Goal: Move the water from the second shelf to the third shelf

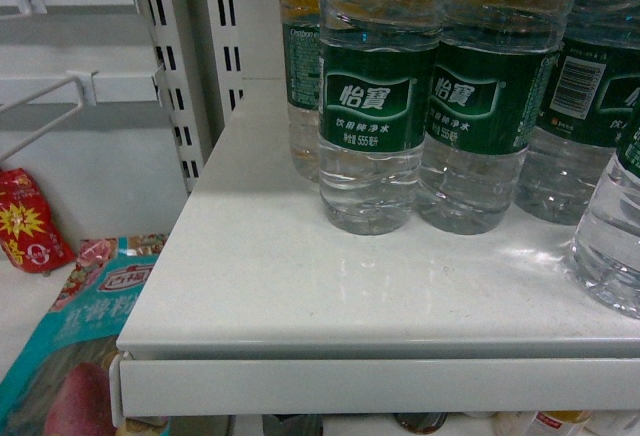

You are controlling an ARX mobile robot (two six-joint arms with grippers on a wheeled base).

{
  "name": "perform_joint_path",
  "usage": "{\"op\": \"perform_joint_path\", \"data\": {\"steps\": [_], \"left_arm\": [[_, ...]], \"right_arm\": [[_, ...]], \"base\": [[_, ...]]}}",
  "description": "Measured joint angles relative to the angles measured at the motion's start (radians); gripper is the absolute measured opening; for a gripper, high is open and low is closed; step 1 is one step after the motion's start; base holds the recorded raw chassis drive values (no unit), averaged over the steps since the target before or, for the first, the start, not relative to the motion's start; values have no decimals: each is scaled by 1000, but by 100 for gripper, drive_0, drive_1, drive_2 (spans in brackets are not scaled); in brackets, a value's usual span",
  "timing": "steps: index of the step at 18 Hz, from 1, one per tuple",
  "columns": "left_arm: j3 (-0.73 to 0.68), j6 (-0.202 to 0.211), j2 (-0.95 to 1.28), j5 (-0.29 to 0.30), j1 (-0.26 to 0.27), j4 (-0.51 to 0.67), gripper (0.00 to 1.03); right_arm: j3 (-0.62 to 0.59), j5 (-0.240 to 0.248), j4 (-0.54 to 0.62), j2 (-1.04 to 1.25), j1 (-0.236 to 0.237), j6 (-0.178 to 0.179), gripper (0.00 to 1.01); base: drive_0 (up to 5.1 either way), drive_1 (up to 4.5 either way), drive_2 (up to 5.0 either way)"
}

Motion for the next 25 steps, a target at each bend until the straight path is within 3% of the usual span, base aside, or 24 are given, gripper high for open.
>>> {"op": "perform_joint_path", "data": {"steps": [11, 12, 15, 20, 21, 25], "left_arm": [[0, 0, 0, 0, 0, 0, 98], [0, 0, 0, 0, 0, 0, 98], [0, 0, 0, 0, 0, 0, 98], [0, 0, 0, 0, 0, 0, 98], [0, 0, 0, 0, 0, 0, 98], [0, 0, 0, 0, 0, 0, 98]], "right_arm": [[-13, 0, -5, -12, 0, 0, 2], [-13, 0, -5, -12, 0, 0, 5], [-13, 0, -5, -12, 0, 0, 46], [-13, 0, -5, -12, 0, 0, 94], [-13, 0, -5, -12, 0, 0, 100], [-13, 0, -5, -12, 0, 0, 98]], "base": [[0, 0, 0], [0, 0, 0], [0, 0, 0], [0, 0, 0], [0, 0, 0], [0, 0, 0]]}}
